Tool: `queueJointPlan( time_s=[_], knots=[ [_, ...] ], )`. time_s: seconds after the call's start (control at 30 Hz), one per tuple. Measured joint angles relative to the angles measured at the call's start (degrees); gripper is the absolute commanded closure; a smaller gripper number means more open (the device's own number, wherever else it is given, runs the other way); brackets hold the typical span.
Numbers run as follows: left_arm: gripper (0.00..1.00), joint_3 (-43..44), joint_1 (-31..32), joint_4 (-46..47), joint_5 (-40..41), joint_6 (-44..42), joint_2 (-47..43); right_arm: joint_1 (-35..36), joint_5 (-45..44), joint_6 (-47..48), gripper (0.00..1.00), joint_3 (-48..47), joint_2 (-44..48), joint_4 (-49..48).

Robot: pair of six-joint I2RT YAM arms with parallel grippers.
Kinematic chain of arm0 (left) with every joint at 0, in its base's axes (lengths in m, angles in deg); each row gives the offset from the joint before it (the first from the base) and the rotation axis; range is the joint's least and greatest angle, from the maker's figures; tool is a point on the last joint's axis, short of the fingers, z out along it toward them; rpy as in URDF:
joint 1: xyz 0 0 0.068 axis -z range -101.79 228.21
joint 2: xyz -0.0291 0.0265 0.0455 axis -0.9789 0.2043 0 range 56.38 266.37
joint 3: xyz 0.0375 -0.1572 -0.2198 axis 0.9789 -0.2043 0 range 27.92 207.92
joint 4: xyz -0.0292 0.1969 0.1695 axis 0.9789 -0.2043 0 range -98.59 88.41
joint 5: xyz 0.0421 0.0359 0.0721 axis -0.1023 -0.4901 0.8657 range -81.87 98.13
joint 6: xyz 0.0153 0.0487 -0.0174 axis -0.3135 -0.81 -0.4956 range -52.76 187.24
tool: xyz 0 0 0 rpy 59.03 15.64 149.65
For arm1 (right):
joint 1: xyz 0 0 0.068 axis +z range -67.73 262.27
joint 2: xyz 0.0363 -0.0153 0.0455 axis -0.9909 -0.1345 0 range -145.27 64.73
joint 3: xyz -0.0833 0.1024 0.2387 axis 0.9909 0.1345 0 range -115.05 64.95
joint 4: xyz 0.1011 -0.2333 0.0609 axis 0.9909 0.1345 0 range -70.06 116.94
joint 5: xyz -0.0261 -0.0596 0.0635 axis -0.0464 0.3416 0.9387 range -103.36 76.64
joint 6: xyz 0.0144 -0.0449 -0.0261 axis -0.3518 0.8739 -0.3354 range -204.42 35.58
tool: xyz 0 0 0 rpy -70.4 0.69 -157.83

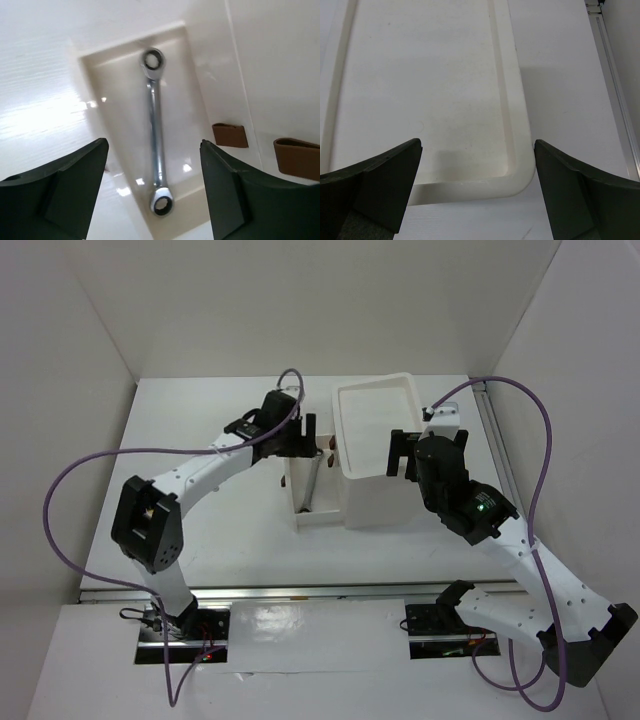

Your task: Sort the tools into containers

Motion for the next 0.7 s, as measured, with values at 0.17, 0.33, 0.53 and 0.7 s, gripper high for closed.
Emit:
queueJointPlan(
  time_s=[0.17,0.33,0.53,0.7],
  knots=[
    [0.16,0.76,-2.29,-8.15,17.07,11.21,-8.28,0.0,0.0,0.02,0.0,-0.02,-0.02,0.02],
    [0.19,-0.17,-15.65,-14.99,24.46,19.21,-9.22,0.0,-0.11,0.02,0.0,0.0,-0.35,0.04],
    [0.24,-4.09,-28.15,-16.5,21.51,20.72,1.49,0.0,0.02,0.07,0.0,0.0,-0.48,0.0],
    [0.29,-4.5,-30.29,-17.46,17.73,22.08,8.33,0.0,-0.02,0.35,0.0,0.0,-0.85,0.0]
  ],
)
